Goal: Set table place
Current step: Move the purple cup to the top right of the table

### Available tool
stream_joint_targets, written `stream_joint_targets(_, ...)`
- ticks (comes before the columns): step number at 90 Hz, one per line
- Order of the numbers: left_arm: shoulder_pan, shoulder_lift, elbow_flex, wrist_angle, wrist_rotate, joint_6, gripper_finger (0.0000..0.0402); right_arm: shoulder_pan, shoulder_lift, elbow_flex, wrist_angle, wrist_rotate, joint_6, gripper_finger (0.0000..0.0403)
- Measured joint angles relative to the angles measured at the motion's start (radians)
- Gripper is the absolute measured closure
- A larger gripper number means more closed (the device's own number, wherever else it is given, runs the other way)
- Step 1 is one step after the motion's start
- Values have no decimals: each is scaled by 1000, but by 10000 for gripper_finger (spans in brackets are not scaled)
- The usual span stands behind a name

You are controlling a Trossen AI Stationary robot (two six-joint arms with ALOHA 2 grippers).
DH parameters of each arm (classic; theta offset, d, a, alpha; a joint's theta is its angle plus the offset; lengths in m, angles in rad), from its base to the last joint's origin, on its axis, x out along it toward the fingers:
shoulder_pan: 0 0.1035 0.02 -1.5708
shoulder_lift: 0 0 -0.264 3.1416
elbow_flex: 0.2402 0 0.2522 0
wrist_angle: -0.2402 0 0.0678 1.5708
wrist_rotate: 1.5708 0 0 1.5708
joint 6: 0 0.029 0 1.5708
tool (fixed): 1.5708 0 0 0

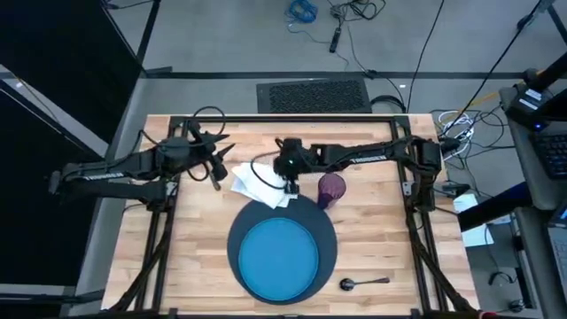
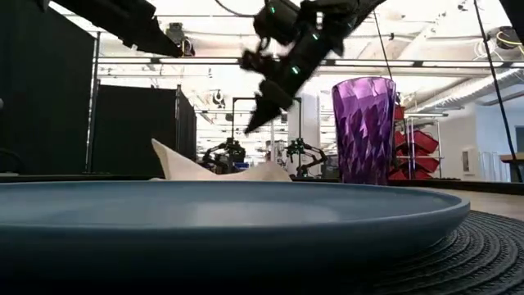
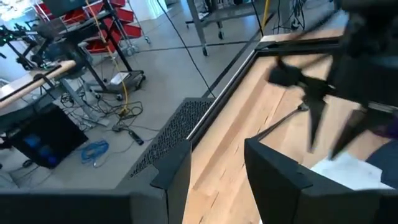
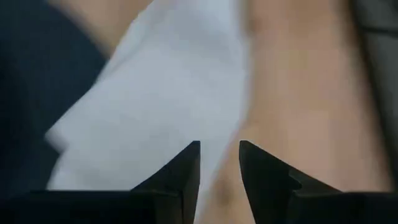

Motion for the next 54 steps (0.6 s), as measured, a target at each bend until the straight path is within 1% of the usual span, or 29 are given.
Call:
stream_joint_targets(5,0,10,0,6,1,1,267,-7,0,71,-49,3,29,309)
stream_joint_targets(10,0,19,0,13,2,1,267,-8,0,157,-162,9,58,309)
stream_joint_targets(23,0,35,0,5,3,1,267,-8,-2,443,-619,83,103,309)
stream_joint_targets(34,0,38,0,-5,22,2,267,-15,-5,638,-1017,66,176,309)
stream_joint_targets(40,0,38,0,-13,52,3,267,-24,-6,695,-1183,47,246,309)
stream_joint_targets(44,0,38,0,-14,62,3,267,-31,-13,704,-1251,43,294,309)
stream_joint_targets(51,0,38,0,-13,78,3,267,-40,-35,685,-1249,37,345,309)
stream_joint_targets(54,0,38,0,-13,83,3,267,-44,-49,667,-1253,7,348,309)
